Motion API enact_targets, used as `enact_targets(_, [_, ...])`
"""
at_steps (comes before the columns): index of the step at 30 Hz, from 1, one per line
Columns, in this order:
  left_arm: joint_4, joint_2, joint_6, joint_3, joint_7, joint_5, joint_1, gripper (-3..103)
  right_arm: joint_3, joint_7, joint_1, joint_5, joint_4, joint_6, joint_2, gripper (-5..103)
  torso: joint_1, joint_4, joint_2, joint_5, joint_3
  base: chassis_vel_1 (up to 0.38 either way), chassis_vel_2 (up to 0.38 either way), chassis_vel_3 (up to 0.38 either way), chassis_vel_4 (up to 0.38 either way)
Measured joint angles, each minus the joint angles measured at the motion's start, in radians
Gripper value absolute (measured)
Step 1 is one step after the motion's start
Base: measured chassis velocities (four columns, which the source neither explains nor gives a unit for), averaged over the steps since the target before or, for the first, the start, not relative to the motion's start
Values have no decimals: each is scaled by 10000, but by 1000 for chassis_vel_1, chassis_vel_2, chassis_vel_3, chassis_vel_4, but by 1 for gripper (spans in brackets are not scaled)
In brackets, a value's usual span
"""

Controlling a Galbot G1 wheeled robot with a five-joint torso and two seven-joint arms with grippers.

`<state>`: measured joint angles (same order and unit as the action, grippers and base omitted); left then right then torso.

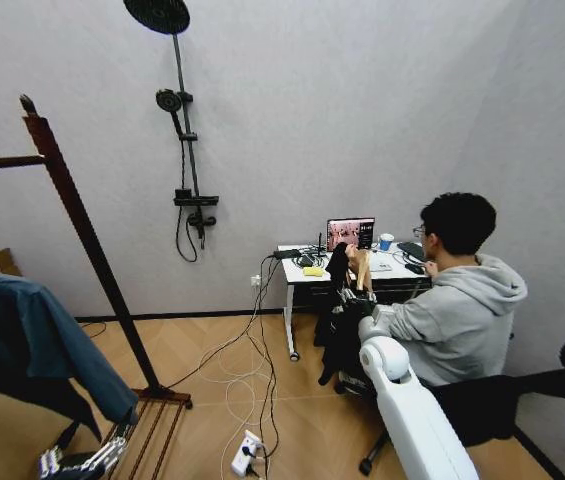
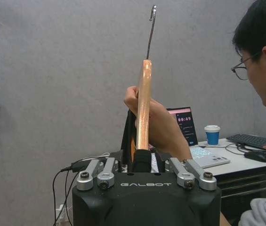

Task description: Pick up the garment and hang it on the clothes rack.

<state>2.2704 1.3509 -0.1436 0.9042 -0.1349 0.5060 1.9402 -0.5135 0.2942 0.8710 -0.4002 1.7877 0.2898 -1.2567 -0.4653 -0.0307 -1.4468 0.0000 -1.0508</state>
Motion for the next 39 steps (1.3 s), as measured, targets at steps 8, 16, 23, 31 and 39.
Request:
enact_targets(8, [0, 0, -1, 0, 0, 0, 0, 100, -435, -177, 914, 155, 815, 7, 102, 12, 0, 3, 0, 0, 0, 0, 0, 0, 0])
enact_targets(16, [0, 0, 0, 0, 0, 1, 1, 100, -810, -562, 1664, 343, 1851, -68, 251, 10, 0, -1, 0, 1, 0, 0, 0, 0, 0])
enact_targets(23, [0, 0, 0, 0, -1, 0, 0, 100, -702, -910, 2177, 113, 3203, 60, 424, 10, 1, 0, 0, 0, 0, 0, 0, 0, 0])
enact_targets(31, [0, 0, 0, 0, -1, 0, 0, 100, -695, -1157, 2451, -392, 4331, 317, 714, 10, 0, 1, -1, -1, -1, 14, 14, 13, 12])
enact_targets(39, [0, 0, 0, 0, 0, 0, 0, 100, -934, -1161, 2559, -875, 4828, 509, 932, 10, 0, 1, 0, -1, -1, 73, 71, 72, 61])
